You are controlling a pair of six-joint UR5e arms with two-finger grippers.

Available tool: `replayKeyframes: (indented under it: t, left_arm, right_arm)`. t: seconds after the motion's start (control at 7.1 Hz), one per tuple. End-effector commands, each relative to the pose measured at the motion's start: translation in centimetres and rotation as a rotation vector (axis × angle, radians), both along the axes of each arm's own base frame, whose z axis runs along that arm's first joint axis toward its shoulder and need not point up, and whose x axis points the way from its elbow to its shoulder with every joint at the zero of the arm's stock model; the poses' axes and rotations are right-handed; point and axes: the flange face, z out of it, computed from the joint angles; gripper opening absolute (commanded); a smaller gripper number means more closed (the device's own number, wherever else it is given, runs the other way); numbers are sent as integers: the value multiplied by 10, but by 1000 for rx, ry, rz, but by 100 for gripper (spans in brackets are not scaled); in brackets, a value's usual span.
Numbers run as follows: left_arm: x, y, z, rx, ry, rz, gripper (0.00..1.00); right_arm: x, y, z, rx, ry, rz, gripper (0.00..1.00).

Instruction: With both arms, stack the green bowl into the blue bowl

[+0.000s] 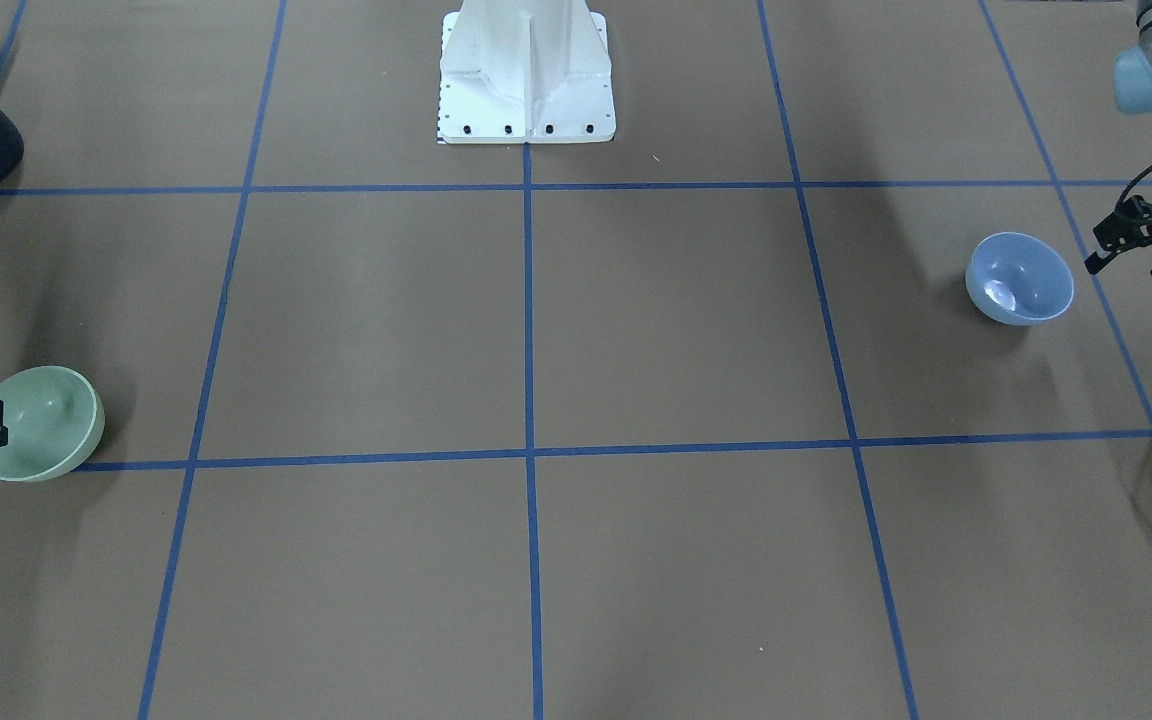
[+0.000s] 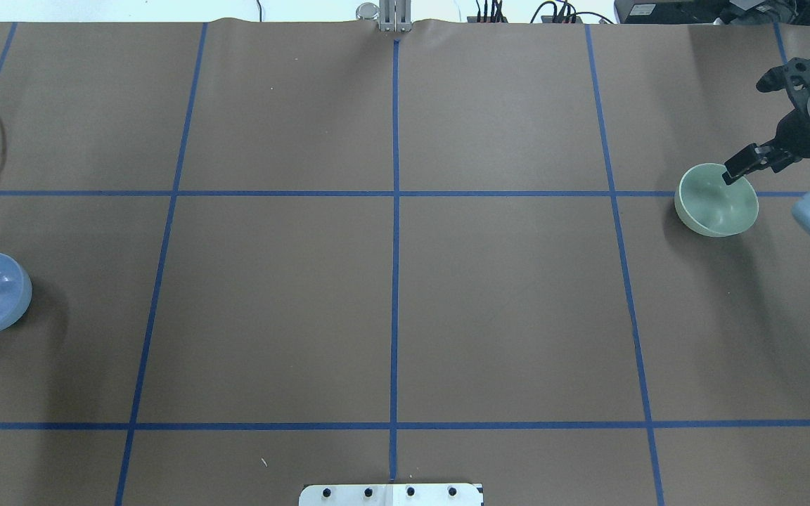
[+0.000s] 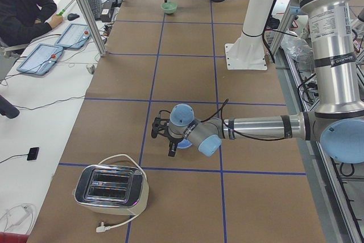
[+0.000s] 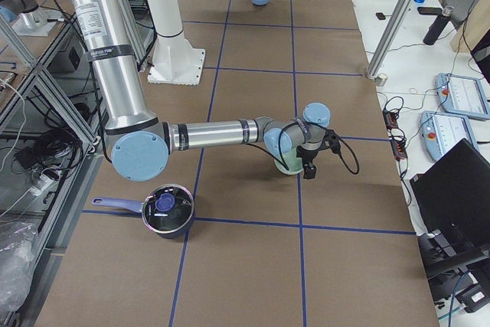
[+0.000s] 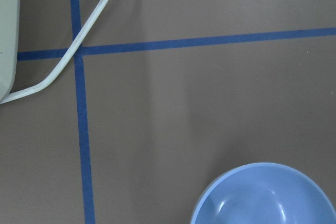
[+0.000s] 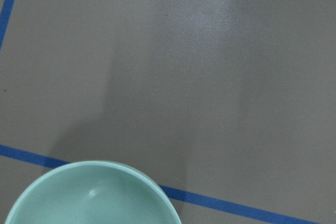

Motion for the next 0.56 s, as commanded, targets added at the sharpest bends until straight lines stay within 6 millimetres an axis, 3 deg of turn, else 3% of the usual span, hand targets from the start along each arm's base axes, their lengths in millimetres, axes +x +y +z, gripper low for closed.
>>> replayKeyframes:
  t: [0.0, 0.42]
  left_arm:
    - [9, -1, 8, -9, 5, 3, 96]
    - [37, 8, 18, 5, 16, 0, 96]
  right_arm:
    - [-9, 1, 4, 8, 29, -5, 100]
    - [-6, 7, 24, 20, 24, -6, 100]
